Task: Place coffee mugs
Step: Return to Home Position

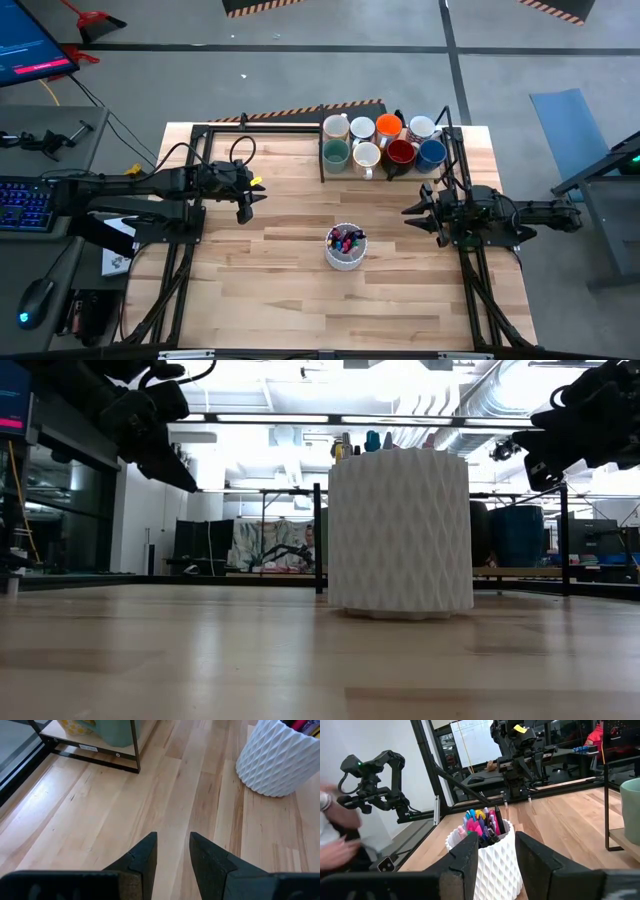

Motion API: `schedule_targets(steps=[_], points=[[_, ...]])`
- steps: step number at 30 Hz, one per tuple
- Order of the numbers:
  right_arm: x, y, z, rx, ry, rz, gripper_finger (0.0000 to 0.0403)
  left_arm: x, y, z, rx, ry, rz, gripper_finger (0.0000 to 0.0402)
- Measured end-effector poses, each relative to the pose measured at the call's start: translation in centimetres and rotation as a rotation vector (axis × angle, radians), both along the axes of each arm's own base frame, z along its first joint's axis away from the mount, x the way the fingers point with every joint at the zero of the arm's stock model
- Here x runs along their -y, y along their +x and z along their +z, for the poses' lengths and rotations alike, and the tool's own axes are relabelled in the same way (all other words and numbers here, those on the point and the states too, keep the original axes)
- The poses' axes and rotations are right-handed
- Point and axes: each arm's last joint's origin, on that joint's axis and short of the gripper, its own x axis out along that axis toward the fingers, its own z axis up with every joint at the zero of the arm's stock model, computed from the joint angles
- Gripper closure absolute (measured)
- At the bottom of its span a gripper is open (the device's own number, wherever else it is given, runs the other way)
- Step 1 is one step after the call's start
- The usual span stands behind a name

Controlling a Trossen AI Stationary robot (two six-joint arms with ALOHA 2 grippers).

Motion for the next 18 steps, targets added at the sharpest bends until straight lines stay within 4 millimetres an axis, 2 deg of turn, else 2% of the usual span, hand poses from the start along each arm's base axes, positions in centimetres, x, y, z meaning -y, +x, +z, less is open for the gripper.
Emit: schedule_targets(steps=[15, 18], points=[[0.00, 0.00, -0.01, 0.000, 0.000, 0.002, 0.0289, 0.01, 0.01, 0.00, 0.001, -0.004, 0.002, 0.0298], [-0.01, 0.00, -0.01, 0.000, 0.000, 0.004, 0.0289, 0.02, -0.31, 0.50, 0.053, -0.031, 0.048, 0.0298]])
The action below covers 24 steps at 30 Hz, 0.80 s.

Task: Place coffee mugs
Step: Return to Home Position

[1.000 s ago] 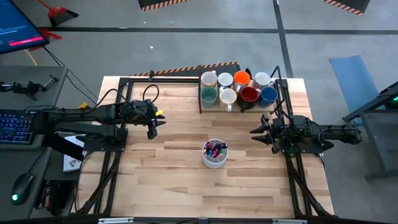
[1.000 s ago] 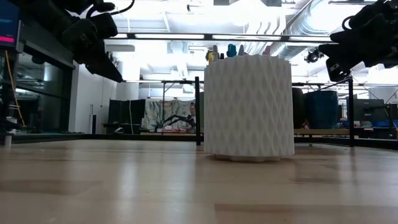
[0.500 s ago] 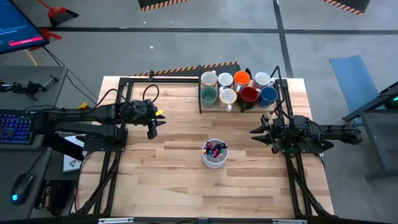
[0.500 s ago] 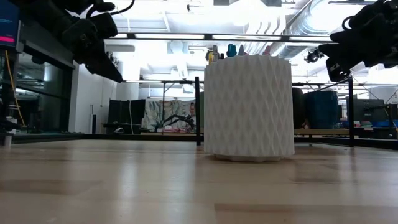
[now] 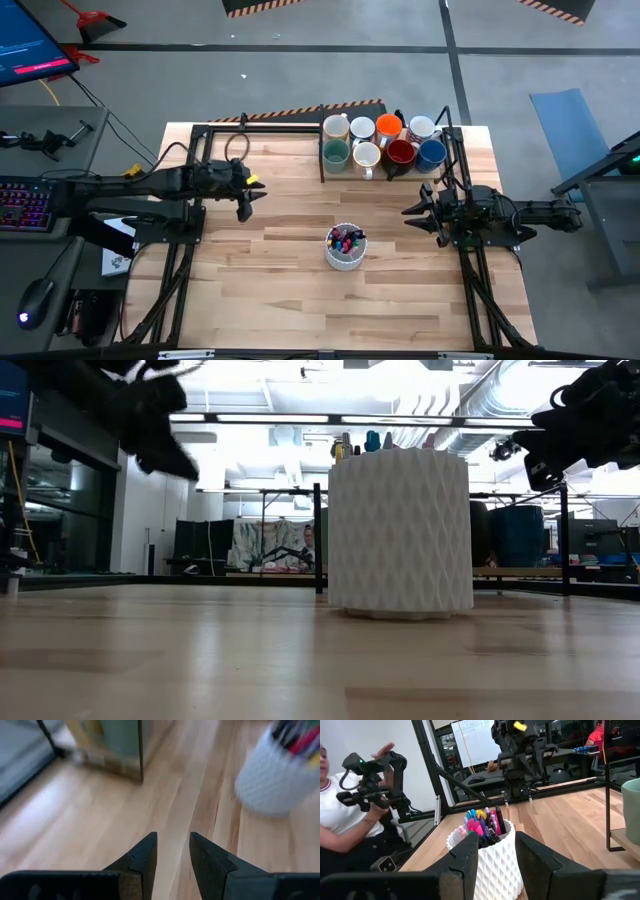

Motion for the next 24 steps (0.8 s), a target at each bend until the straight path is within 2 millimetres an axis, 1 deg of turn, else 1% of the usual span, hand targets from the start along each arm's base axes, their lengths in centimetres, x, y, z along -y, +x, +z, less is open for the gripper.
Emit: schedule_targets(steps=[2, 5, 7, 9, 12, 16, 18, 20, 24], points=[[0.0, 0.0, 0.0, 0.000, 0.000, 0.000, 0.0289, 0.2, 0.0, 0.7, 0.101, 0.021, -0.022, 0.0298], [0.0, 0.0, 0.0, 0.001, 0.000, 0.000, 0.0289, 1.2, -0.7, 0.8, 0.327, 0.091, -0.211, 0.0298], [0.0, 0.0, 0.0, 0.001, 0.000, -0.001, 0.0289, 1.9, -1.6, 0.6, 0.492, 0.110, -0.311, 0.0298], [0.0, 0.0, 0.0, 0.001, 0.000, 0.000, 0.0289, 2.3, -2.7, -0.1, 0.618, 0.109, -0.331, 0.0298], [0.0, 0.0, 0.0, 0.000, 0.000, -0.001, 0.0289, 2.6, -4.4, -1.1, 0.763, 0.099, -0.330, 0.0298], [0.0, 0.0, 0.0, 0.000, 0.000, 0.000, 0.0289, 2.9, -6.3, -1.3, 0.893, 0.099, -0.370, 0.0298], [0.0, 0.0, 0.0, 0.000, 0.000, -0.001, 0.0289, 3.0, -6.9, -1.4, 0.916, 0.097, -0.411, 0.0298], [0.0, 0.0, 0.0, 0.000, 0.000, -0.001, 0.0289, 3.1, -7.3, -1.7, 0.922, 0.086, -0.435, 0.0298], [0.0, 0.0, 0.0, 0.000, 0.000, -0.001, 0.0289, 3.2, -7.3, -1.9, 0.897, 0.064, -0.445, 0.0298]])
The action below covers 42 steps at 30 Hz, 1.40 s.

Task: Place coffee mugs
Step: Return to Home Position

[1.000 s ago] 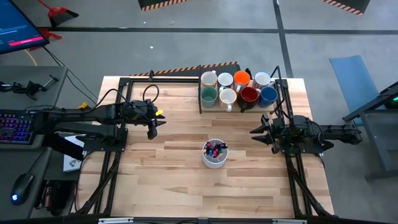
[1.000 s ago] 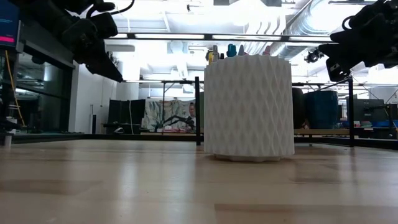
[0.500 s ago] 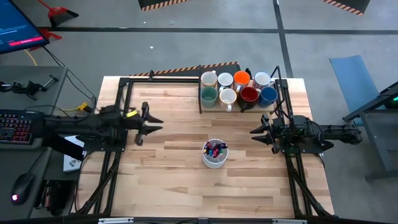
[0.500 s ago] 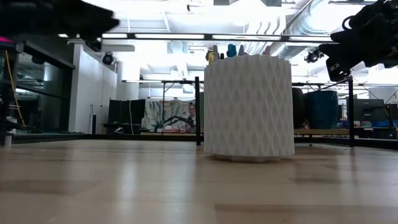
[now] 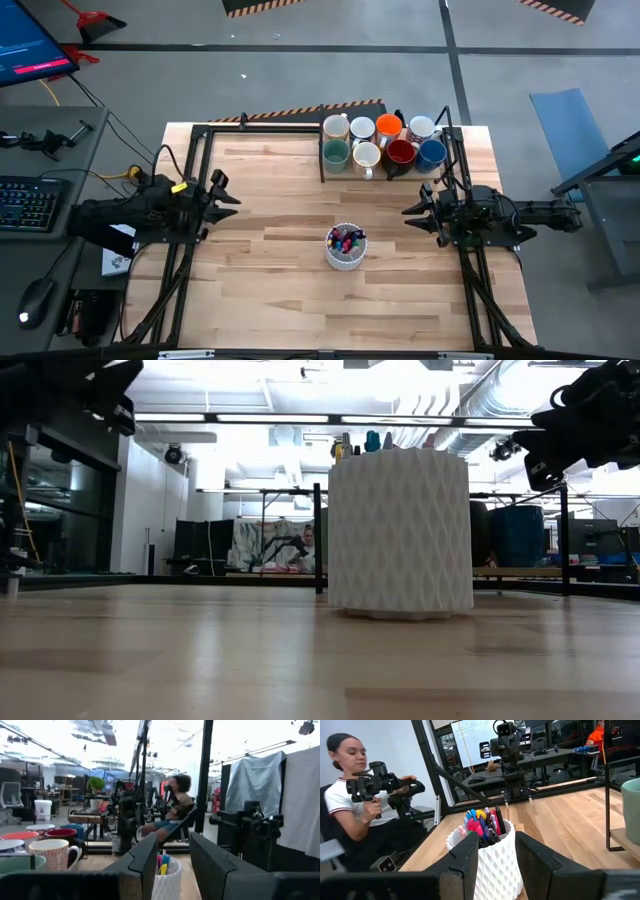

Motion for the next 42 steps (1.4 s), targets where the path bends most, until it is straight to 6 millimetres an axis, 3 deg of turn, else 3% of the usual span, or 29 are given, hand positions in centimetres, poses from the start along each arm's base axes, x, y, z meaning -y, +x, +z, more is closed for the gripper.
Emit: schedule_targets(steps=[19, 23, 34, 42], points=[[0.0, 0.0, 0.0, 0.000, 0.000, -0.003, 0.0289, 0.0, 0.3, -1.2, -0.112, 0.051, 0.004, 0.0298], [0.0, 0.0, 0.0, 0.000, 0.000, -0.003, 0.0289, 0.0, 0.8, -3.0, -0.108, 0.015, -0.002, 0.0298], [0.0, 0.0, 0.0, 0.000, 0.000, -0.002, 0.0289, -0.5, 0.8, -2.7, -0.049, 0.204, 0.150, 0.0298], [0.0, 0.0, 0.0, 0.000, 0.000, -0.002, 0.0289, -0.5, 0.9, -3.2, -0.113, 0.170, 0.137, 0.0298]])
